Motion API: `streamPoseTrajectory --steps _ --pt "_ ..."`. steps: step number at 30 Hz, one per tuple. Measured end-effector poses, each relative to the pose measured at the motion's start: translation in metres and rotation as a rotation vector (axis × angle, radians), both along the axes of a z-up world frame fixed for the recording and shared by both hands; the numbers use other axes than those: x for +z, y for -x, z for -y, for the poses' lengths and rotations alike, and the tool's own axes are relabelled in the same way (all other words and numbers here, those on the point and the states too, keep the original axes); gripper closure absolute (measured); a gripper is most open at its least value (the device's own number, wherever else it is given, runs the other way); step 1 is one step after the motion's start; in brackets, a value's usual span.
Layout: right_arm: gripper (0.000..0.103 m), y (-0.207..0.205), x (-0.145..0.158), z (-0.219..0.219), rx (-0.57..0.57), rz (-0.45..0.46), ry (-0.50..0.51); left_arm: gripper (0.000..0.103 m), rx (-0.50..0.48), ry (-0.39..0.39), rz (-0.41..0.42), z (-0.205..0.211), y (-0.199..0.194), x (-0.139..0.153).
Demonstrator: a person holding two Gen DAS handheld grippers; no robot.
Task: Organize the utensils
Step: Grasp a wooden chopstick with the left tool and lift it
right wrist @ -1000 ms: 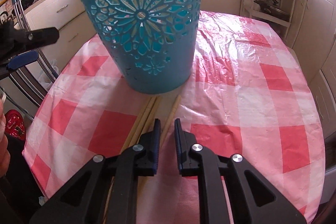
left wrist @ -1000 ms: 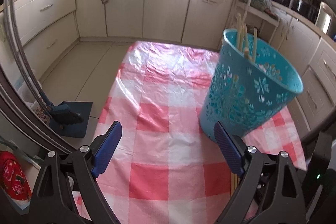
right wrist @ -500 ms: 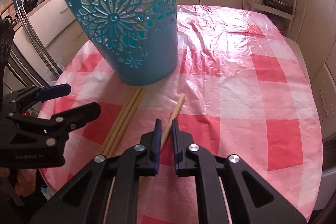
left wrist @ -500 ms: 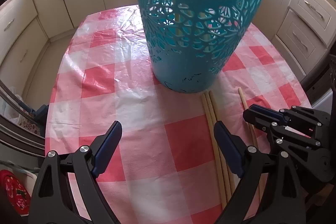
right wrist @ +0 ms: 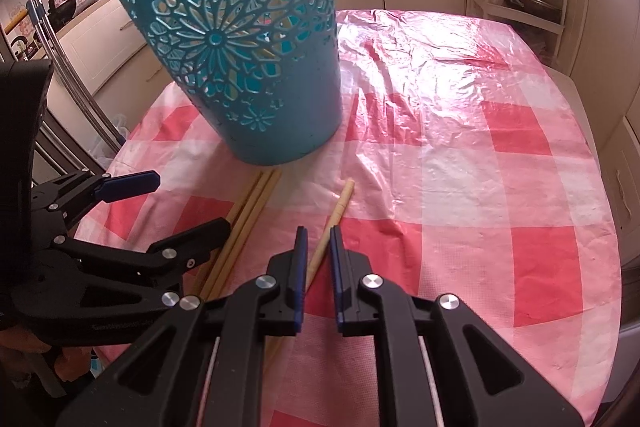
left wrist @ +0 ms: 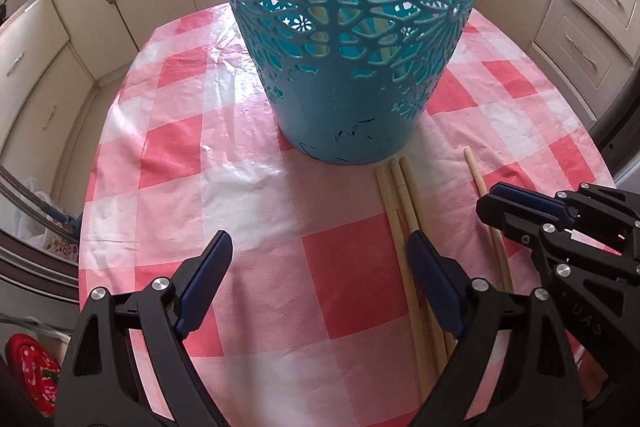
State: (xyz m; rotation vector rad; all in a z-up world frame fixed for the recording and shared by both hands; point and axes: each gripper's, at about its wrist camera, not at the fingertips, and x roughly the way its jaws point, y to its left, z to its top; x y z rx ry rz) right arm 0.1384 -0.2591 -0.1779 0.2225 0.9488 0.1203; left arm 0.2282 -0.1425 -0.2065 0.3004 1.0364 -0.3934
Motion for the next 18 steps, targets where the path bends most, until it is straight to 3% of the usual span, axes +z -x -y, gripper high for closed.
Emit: streamPoseTrajectory --steps 7,10,12,15,18 --pt "0.088 -0.003 -0.001 0.001 -0.007 0.01 -0.013 0.019 0.022 -0.014 0.01 0.001 -0.005 -0.004" --pt "0.088 -0.006 -0.001 -0.002 -0.007 0.015 0.001 0.033 0.027 0.011 0.015 0.001 -0.008 -0.002" --pt "0.088 -0.006 0.0 -0.005 0.002 0.015 0.02 0.053 0.027 0.038 0.004 0.0 -0.01 -0.001" --pt "0.088 -0.005 0.001 -0.011 0.03 0.017 0.057 0.072 0.024 0.05 0.001 -0.002 -0.01 0.002" --pt "0.088 -0.007 0.001 -0.01 0.031 0.012 0.061 0.073 0.036 0.056 -0.001 -0.004 -0.013 0.002"
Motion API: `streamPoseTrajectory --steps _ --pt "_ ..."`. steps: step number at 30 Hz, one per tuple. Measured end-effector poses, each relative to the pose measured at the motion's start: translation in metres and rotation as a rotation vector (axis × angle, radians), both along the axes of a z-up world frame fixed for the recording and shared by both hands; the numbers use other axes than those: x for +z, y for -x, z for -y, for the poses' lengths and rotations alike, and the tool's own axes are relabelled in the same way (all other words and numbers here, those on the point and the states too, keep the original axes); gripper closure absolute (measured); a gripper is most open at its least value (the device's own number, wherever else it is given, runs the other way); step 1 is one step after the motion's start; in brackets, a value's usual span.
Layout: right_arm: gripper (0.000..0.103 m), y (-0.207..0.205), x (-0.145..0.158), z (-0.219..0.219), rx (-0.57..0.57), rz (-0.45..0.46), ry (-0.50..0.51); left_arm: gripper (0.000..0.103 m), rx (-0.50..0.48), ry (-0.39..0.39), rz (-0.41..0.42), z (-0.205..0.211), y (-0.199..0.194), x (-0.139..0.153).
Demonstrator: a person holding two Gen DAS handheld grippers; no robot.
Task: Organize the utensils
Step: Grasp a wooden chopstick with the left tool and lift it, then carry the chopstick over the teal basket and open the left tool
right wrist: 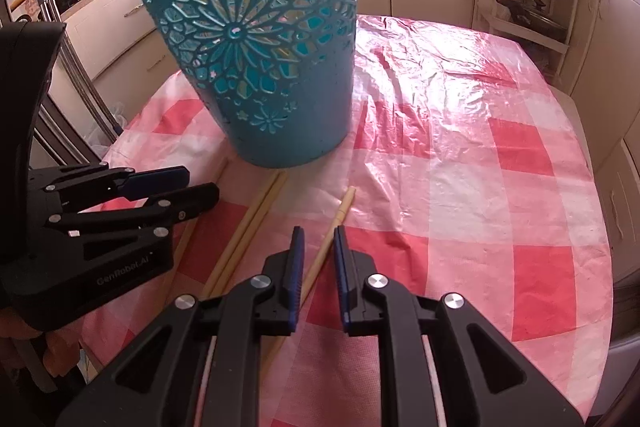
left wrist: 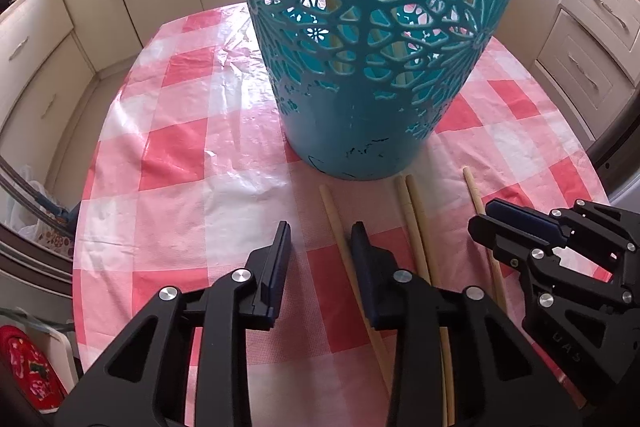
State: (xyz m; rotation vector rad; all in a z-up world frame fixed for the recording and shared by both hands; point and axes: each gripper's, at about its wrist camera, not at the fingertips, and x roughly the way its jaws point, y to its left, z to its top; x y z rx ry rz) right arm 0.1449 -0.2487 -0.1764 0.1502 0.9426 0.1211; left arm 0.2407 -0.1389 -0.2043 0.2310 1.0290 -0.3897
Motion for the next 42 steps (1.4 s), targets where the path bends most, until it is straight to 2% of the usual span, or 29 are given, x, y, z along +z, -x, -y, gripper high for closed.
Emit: streamPoseTrajectory --steps 4,6,11,16,21,24,27,36,42 --pt "0.088 -0.002 -0.001 0.001 -0.004 0.007 0.002 0.073 0.002 -0.005 0.003 0.002 -0.002 -0.001" --pt "0.087 -0.002 -0.001 0.0 0.001 0.01 0.01 0.094 -0.002 0.007 -0.004 0.001 -0.004 -0.001" --pt "0.088 -0.001 -0.001 -0.002 -0.009 0.008 0.01 0.096 0.017 0.03 -0.032 -0.009 -0.009 -0.002" --pt "0.089 0.0 -0.001 -0.006 -0.006 0.011 0.036 0.096 -0.007 -0.012 -0.002 -0.002 -0.004 -0.003" --pt "0.092 0.003 0.0 -0.006 -0.007 -0.008 0.037 0.098 -0.001 0.038 -0.026 -0.01 -0.003 0.0" --pt "0.094 0.006 -0.001 -0.004 -0.019 -0.003 0.03 0.098 0.014 0.103 -0.042 -0.026 -0.003 0.008" --pt "0.094 0.009 -0.002 -0.005 -0.01 0.026 0.042 0.098 0.034 0.205 -0.065 -0.046 -0.005 0.021" --pt "0.093 0.009 -0.003 -0.006 0.003 0.052 0.058 0.098 0.069 0.483 -0.047 -0.098 0.003 0.064" --pt "0.092 0.009 -0.002 -0.008 0.007 0.052 0.064 0.098 0.037 0.588 0.026 -0.105 0.024 0.108"
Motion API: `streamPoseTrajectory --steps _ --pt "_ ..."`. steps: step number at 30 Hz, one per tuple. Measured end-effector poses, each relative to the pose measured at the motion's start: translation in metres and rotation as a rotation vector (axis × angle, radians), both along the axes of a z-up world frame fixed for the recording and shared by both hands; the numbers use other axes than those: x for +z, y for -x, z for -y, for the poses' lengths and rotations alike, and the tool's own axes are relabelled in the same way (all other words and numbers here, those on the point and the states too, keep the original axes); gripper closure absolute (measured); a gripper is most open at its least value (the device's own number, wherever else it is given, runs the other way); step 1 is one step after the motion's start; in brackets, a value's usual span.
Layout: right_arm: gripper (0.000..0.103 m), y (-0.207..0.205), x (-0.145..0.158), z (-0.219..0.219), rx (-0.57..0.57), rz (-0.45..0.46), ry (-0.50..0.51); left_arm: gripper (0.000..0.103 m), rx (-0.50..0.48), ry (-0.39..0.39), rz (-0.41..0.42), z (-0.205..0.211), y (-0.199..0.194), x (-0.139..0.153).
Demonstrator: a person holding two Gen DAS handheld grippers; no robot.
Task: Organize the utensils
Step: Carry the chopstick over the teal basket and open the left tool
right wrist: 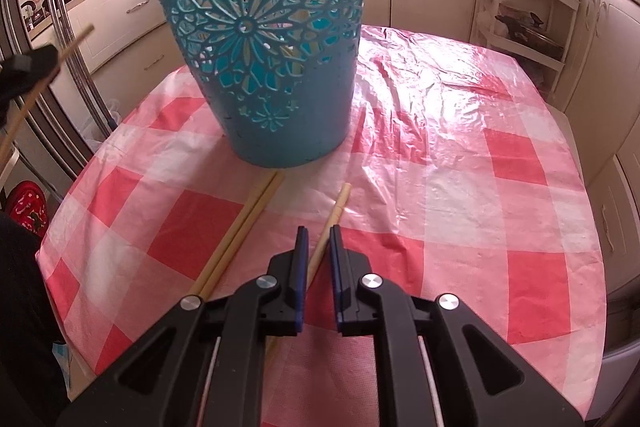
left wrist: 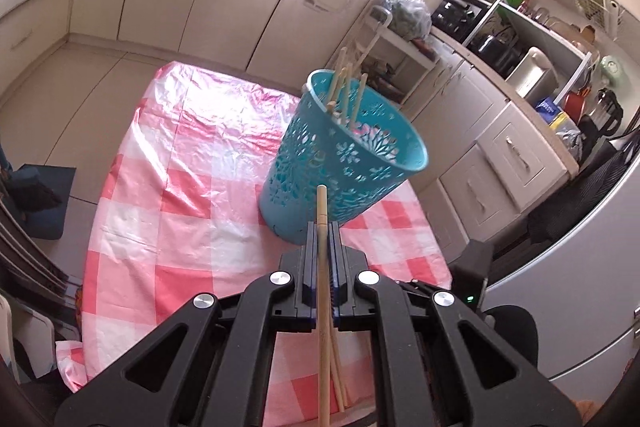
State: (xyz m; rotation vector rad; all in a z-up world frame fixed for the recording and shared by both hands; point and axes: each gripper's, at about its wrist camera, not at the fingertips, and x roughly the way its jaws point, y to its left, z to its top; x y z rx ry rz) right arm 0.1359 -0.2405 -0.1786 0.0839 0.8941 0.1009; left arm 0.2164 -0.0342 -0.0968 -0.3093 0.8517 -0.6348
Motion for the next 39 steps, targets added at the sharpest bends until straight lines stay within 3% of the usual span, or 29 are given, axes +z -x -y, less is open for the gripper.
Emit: streamPoseTrajectory --steps 9,16,20,28,39 --pt "0.092 -0.001 0.0 0.0 0.001 -0.005 0.005 0.098 0.038 0.106 0.228 0.018 -0.014 0.103" --pt "0.092 -0.002 0.0 0.002 -0.001 -0.009 -0.01 0.098 0.174 0.128 0.382 0.047 -0.059 0.142" --pt "0.091 -0.003 0.0 0.002 0.006 -0.009 -0.008 0.098 0.242 0.128 0.404 0.061 -0.086 0.143" --pt "0.091 -0.004 0.0 0.001 0.017 -0.011 -0.005 0.098 0.308 0.106 0.413 0.084 -0.11 0.117" --pt "0.087 -0.005 0.0 -0.004 0.029 -0.01 0.005 0.098 0.251 0.003 0.379 0.104 -0.105 0.079"
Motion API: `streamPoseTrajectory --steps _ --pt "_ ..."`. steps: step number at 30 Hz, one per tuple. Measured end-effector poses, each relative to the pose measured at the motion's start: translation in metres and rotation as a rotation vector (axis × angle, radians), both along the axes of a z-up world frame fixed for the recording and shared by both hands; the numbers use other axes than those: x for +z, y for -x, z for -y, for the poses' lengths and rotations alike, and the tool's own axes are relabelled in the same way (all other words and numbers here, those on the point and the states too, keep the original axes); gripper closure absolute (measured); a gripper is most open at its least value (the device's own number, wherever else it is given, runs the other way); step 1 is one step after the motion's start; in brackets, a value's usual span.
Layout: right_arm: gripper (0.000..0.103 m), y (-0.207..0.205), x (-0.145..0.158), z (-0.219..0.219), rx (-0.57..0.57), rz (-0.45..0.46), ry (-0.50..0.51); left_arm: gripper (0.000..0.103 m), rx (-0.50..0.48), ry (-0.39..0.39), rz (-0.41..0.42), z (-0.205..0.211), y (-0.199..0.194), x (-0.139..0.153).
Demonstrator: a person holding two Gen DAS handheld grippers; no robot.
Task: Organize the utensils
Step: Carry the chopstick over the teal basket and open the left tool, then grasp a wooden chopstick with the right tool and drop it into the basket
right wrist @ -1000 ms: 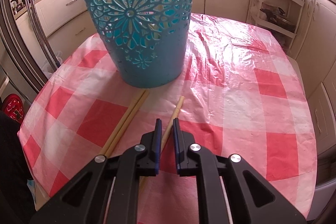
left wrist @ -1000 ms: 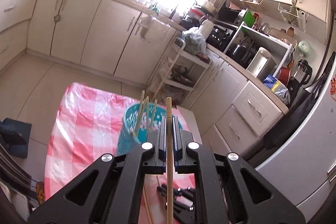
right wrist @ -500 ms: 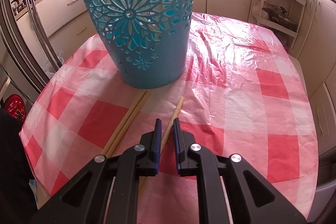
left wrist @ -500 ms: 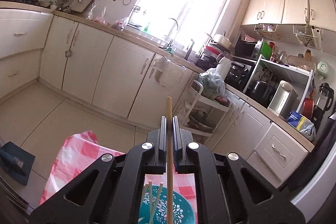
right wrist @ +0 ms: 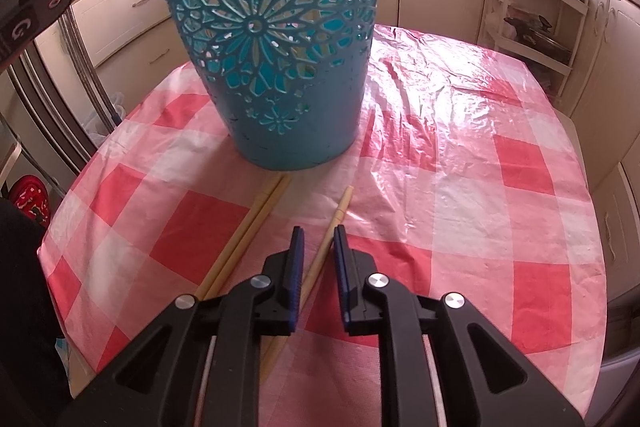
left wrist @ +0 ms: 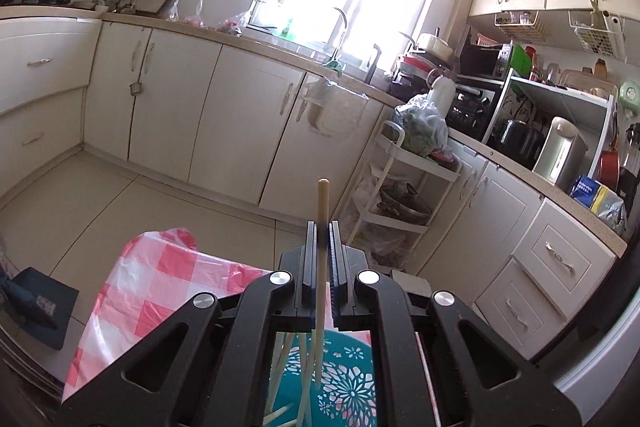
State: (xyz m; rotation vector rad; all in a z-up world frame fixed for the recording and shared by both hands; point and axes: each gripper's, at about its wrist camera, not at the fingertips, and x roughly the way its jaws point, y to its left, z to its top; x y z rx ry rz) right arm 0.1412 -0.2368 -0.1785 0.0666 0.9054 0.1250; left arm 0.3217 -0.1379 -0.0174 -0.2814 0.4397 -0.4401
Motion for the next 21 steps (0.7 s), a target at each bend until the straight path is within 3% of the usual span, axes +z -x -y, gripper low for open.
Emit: streamPoseTrajectory --steps 7,10,12,14,17,21 --pt "0.087 0.001 0.0 -0.003 0.001 0.003 0.012 0.097 -0.105 -0.162 -0.092 0.016 0.004 -0.022" --pt "0.08 0.0 0.0 -0.002 0.013 0.001 -0.005 0.086 -0.114 -0.219 -0.137 0.013 0.009 -0.032" --pt "0.068 0.0 0.0 0.002 0.031 -0.009 -0.077 0.064 -0.088 -0.212 -0.145 -0.002 0.021 -0.032" --pt "0.066 -0.002 0.0 0.011 0.01 -0.019 -0.154 0.052 -0.052 -0.191 -0.116 -0.022 0.037 -0.024" --pt "0.068 -0.003 -0.001 0.017 -0.011 -0.026 -0.198 0.043 0.014 -0.157 -0.053 -0.056 0.063 -0.018" --pt "0.076 -0.002 0.0 0.009 -0.017 -0.022 -0.12 0.038 0.114 -0.099 -0.069 -0.098 0.073 -0.031"
